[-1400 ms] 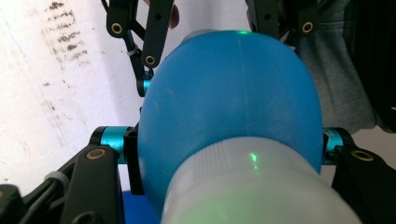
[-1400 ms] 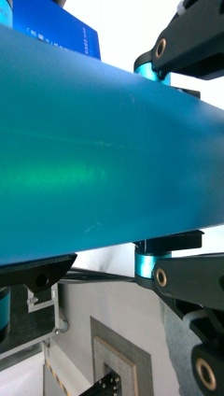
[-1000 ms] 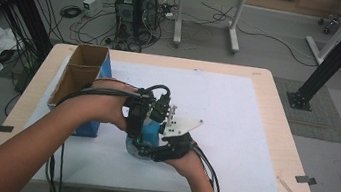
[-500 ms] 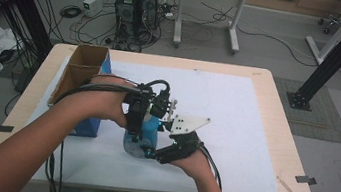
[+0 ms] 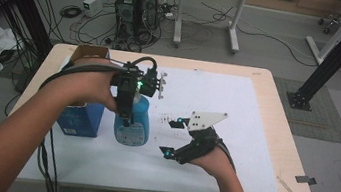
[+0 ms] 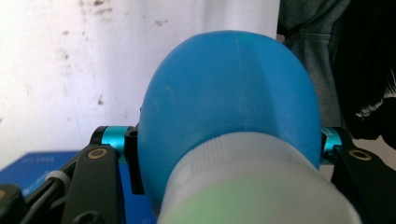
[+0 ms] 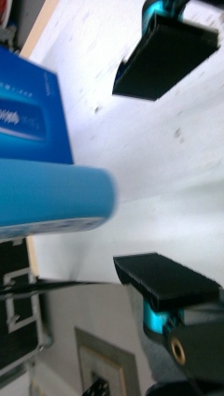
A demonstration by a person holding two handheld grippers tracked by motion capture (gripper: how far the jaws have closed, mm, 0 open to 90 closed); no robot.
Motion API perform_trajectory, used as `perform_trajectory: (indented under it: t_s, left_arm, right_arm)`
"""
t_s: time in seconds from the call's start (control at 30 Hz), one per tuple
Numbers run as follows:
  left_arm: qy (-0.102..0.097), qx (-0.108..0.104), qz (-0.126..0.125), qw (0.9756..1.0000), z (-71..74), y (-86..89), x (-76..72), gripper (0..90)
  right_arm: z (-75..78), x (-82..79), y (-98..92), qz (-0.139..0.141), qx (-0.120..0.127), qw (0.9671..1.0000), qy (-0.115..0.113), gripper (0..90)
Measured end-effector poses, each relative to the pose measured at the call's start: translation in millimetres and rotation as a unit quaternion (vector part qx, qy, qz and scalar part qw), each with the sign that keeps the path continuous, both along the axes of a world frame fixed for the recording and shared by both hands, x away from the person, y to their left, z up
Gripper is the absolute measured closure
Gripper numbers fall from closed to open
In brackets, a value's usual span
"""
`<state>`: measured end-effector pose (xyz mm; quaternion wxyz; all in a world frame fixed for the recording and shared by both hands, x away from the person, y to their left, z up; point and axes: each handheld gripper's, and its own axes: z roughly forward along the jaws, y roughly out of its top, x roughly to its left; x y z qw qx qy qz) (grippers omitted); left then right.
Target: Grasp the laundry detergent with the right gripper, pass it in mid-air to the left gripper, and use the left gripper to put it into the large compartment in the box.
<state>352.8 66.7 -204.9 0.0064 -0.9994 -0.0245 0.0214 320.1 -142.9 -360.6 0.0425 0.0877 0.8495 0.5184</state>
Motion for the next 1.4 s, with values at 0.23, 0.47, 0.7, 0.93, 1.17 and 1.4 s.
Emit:
perform_trajectory:
  t_s: [0.23,0.47,0.7,0.93,1.17,1.4]
  left_arm:
    - [0.006,-0.004,0.048,0.9988,25.3,21.5,16.4,39.3]
    - [0.012,-0.016,0.131,0.9912,54.6,43.6,30.5,39.2]
    - [0.028,-0.032,0.211,0.9765,74.9,69.2,37.7,39.2]
    - [0.017,-0.026,0.251,0.9675,87.7,92.3,39.6,39.2]
    - [0.013,-0.03,0.303,0.9523,96.6,124.3,47.1,39.2]
    - [0.001,-0.018,0.364,0.9313,96.3,150.9,60.7,39.2]
  right_arm:
    - [10.6,2.6,-16.3,-0.01,-0.02,0.9997,-0.006,13.5]
    - [18.8,6.8,-28.2,-0.023,-0.046,0.9986,0.005,13.4]
    - [26.6,8.7,-29.7,-0.03,-0.079,0.9963,0.017,13.3]
    - [27.5,10.5,-29.0,-0.03,-0.093,0.995,0.017,13.3]
    - [26.1,14.0,-26.9,-0.027,-0.099,0.9946,0.015,13.3]
    - [26.1,17.1,-26.2,-0.032,-0.11,0.9933,0.016,13.3]
